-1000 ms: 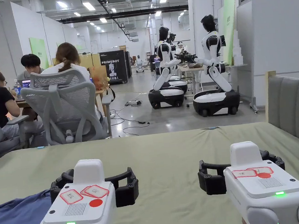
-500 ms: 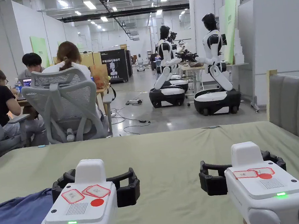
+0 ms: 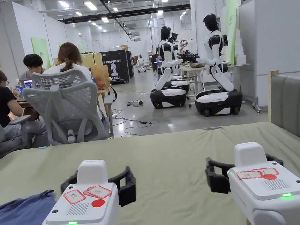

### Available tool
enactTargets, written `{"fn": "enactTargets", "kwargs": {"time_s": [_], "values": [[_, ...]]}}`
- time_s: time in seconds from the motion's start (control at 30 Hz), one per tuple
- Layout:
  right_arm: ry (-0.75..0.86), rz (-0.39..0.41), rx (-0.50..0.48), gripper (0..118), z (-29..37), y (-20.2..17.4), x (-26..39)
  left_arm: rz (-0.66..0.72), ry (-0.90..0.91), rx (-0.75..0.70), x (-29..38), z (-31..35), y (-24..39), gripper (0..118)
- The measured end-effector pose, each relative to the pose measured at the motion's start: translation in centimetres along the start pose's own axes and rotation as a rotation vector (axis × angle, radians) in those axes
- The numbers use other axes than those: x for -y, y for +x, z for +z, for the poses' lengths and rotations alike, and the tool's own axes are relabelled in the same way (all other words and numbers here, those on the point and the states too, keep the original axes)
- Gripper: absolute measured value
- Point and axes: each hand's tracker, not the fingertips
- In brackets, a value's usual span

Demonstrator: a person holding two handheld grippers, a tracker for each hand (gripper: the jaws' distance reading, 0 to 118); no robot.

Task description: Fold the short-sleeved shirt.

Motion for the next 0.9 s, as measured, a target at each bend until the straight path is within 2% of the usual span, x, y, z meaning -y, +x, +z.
{"fn": "enactTargets", "kwargs": {"time_s": [0.03, 0.1, 0.2, 0.3, 0.37, 0.53, 0.73, 0.83, 0.9], "values": [[0.001, 0.014, 0.011, 1, 0.0, -0.1, 0.0, -0.004, 0.0, 0.007, 0.0, 0.0, 0.0, 0], [0.002, 0.058, 0.101, 1, -0.1, -0.4, 0.0, -0.014, 0.005, 0.004, 0.1, 0.0, 0.3, 0], [0.001, -0.005, 0.034, 1, 0.1, 0.2, -0.1, -0.011, 0.005, 0.024, 0.2, -0.1, -0.4, 0], [0.001, 0.027, 0.069, 1, -0.1, 0.1, -0.1, -0.008, 0.01, 0.003, 0.4, 0.5, -1.2, 0], [0.0, 0.024, 0.056, 1, -0.1, -0.1, -0.2, -0.004, 0.011, -0.003, 0.5, 0.7, -1.8, 0], [0.0, 0.048, -0.054, 1, -0.6, -3.9, -0.5, -0.014, 0.007, -0.1, 0.6, 1.2, -3.6, 0], [-0.025, 0.025, -0.285, 1, -1.2, -10.9, 0.0, 0.039, -0.054, -0.324, 2.4, 2.4, -11.2, 0], [-0.041, 0.044, -0.373, 1, -1.6, -14.3, 0.4, 0.075, -0.099, -0.417, 3.2, 2.4, -14.4, 0], [-0.052, 0.054, -0.399, 1, -2.3, -16.1, 0.5, 0.098, -0.113, -0.453, 3.6, 2.3, -16.2, 0]]}}
